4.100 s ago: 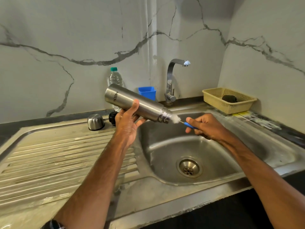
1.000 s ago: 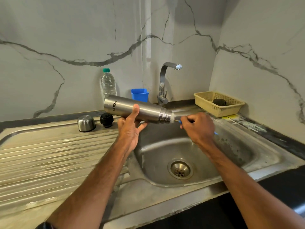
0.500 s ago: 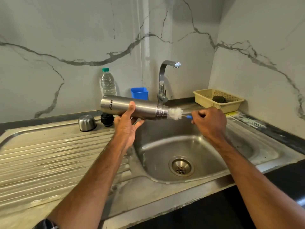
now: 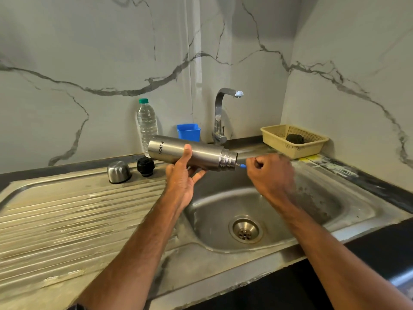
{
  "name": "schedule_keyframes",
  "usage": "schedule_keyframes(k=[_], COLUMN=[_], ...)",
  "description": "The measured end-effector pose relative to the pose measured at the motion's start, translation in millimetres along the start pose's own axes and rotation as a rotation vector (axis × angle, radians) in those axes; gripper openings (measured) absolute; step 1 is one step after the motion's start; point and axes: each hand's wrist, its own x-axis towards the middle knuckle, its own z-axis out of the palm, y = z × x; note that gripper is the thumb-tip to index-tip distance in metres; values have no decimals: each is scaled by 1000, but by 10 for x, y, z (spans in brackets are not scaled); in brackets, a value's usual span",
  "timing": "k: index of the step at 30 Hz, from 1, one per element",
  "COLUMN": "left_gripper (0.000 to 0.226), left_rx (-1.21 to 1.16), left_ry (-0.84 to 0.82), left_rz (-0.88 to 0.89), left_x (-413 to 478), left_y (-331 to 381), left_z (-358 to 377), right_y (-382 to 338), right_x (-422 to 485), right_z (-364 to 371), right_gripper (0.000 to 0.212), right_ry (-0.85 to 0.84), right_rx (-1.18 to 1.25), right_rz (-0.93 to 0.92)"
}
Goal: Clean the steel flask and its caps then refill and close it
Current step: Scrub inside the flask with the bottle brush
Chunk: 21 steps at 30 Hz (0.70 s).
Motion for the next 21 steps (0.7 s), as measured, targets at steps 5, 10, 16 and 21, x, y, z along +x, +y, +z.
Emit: schedule_keyframes(k=[5, 10, 16, 21], left_gripper=[61, 58, 60, 62], left_rx=[-53, 8, -18, 20], left_ry=[40, -1, 65, 97], left_rz=[38, -12, 11, 33], left_x=[74, 7, 83, 131], left_y=[114, 3, 115, 161], left_z=[-52, 29, -66, -153], right_y=[208, 30, 200, 110], right_x=[134, 55, 115, 95], right_z=[-180, 7, -98, -7], right_gripper=[39, 38, 40, 41], right_ry=[22, -22, -25, -359], right_rx=[-38, -50, -75, 117], right_rz=[97, 53, 137, 77])
